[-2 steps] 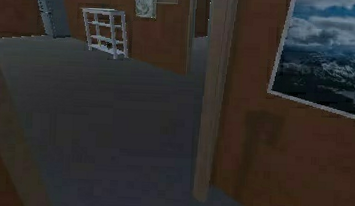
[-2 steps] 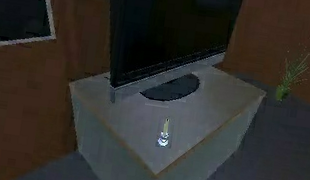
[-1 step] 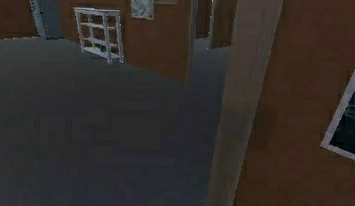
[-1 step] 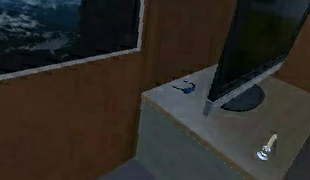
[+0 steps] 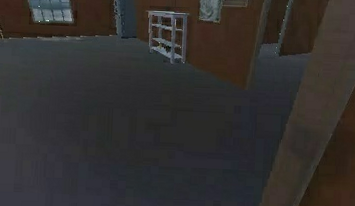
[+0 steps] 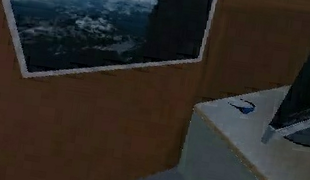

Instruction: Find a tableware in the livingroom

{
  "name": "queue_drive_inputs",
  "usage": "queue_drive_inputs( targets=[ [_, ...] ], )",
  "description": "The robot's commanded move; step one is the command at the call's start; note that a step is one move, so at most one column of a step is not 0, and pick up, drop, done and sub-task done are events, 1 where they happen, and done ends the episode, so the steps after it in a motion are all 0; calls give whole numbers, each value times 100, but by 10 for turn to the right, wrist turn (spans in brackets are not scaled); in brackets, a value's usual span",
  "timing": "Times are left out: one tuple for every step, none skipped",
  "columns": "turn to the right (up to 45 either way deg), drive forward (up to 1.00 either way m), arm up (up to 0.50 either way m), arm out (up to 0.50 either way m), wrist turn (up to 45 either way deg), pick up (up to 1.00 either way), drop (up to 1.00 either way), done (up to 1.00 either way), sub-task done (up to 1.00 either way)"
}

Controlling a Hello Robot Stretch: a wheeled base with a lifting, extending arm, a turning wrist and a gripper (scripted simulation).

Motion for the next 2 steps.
queue_drive_inputs(
  targets=[
    [0,65,0,0,0,0,0,0,0],
    [-150,0,0,0,0,0,0,0,0]
  ],
)
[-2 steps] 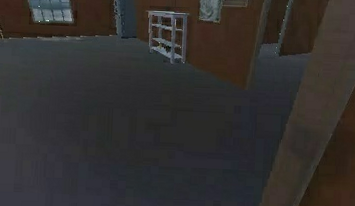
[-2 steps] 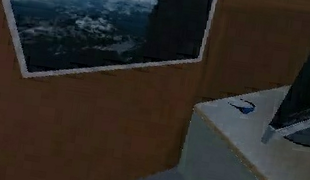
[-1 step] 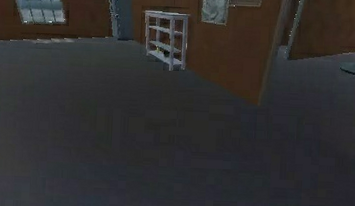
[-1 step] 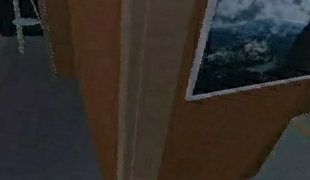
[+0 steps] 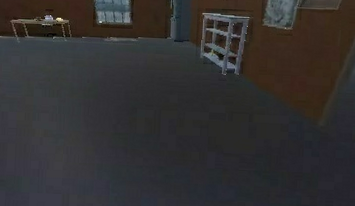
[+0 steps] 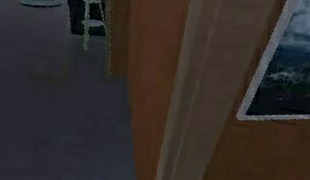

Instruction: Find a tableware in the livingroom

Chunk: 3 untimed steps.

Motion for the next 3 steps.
queue_drive_inputs(
  targets=[
    [0,25,0,0,0,0,0,0,0],
    [450,0,0,0,0,0,0,0,0],
    [150,0,0,0,0,0,0,0,0]
  ],
)
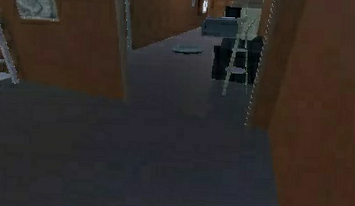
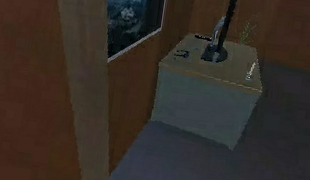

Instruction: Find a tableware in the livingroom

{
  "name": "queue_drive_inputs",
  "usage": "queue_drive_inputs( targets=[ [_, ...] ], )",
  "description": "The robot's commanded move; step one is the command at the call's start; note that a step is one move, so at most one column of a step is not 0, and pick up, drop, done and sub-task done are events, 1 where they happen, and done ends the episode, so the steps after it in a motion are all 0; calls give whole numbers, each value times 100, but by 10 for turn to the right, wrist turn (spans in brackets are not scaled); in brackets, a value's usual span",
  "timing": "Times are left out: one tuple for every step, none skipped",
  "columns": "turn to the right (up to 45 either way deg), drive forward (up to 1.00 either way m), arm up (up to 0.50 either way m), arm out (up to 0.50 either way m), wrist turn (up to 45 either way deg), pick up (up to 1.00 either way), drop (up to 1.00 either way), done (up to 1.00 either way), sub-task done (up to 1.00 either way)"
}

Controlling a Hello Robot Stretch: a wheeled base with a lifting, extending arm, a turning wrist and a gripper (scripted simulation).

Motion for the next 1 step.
queue_drive_inputs(
  targets=[
    [0,100,0,0,0,0,0,0,0]
  ],
)
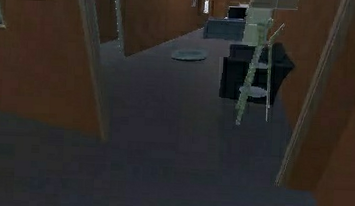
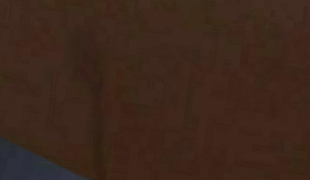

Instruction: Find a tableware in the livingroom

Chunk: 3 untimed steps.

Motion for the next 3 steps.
queue_drive_inputs(
  targets=[
    [30,0,0,0,0,0,0,0,0],
    [0,100,0,0,0,0,0,0,0],
    [0,100,0,0,0,0,0,0,0]
  ],
)
